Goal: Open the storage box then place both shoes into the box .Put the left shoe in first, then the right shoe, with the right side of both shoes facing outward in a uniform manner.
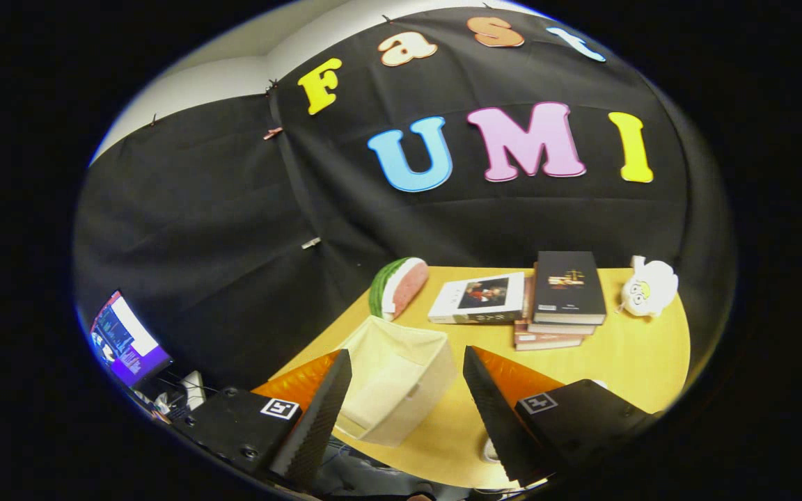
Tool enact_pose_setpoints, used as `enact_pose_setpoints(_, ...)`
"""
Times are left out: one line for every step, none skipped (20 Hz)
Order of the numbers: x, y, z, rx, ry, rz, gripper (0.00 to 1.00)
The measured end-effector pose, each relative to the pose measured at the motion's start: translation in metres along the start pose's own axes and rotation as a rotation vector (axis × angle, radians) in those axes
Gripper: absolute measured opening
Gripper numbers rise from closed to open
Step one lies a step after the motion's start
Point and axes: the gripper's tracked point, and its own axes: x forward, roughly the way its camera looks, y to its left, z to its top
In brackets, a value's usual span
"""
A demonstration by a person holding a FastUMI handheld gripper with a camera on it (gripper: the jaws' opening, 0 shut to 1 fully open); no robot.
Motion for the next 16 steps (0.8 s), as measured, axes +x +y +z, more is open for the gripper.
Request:
enact_pose_setpoints(-0.004, -0.014, -0.011, -0.017, 0.011, -0.033, 0.98)
enact_pose_setpoints(-0.008, -0.029, -0.024, -0.036, 0.025, -0.069, 0.98)
enact_pose_setpoints(-0.011, -0.042, -0.037, -0.052, 0.044, -0.101, 0.98)
enact_pose_setpoints(-0.012, -0.056, -0.049, -0.067, 0.064, -0.131, 0.98)
enact_pose_setpoints(-0.012, -0.067, -0.062, -0.079, 0.087, -0.159, 0.98)
enact_pose_setpoints(-0.013, -0.078, -0.076, -0.086, 0.114, -0.178, 0.98)
enact_pose_setpoints(-0.012, -0.087, -0.091, -0.087, 0.145, -0.192, 0.98)
enact_pose_setpoints(-0.011, -0.097, -0.109, -0.085, 0.180, -0.205, 0.98)
enact_pose_setpoints(-0.010, -0.106, -0.125, -0.080, 0.216, -0.218, 0.98)
enact_pose_setpoints(-0.008, -0.114, -0.141, -0.070, 0.247, -0.227, 0.98)
enact_pose_setpoints(-0.004, -0.121, -0.155, -0.063, 0.275, -0.236, 0.98)
enact_pose_setpoints(0.000, -0.131, -0.168, -0.061, 0.295, -0.252, 0.98)
enact_pose_setpoints(0.004, -0.140, -0.176, -0.064, 0.310, -0.268, 0.98)
enact_pose_setpoints(0.009, -0.150, -0.185, -0.069, 0.325, -0.290, 0.98)
enact_pose_setpoints(0.013, -0.158, -0.194, -0.072, 0.342, -0.304, 0.98)
enact_pose_setpoints(0.018, -0.166, -0.201, -0.072, 0.354, -0.315, 0.98)
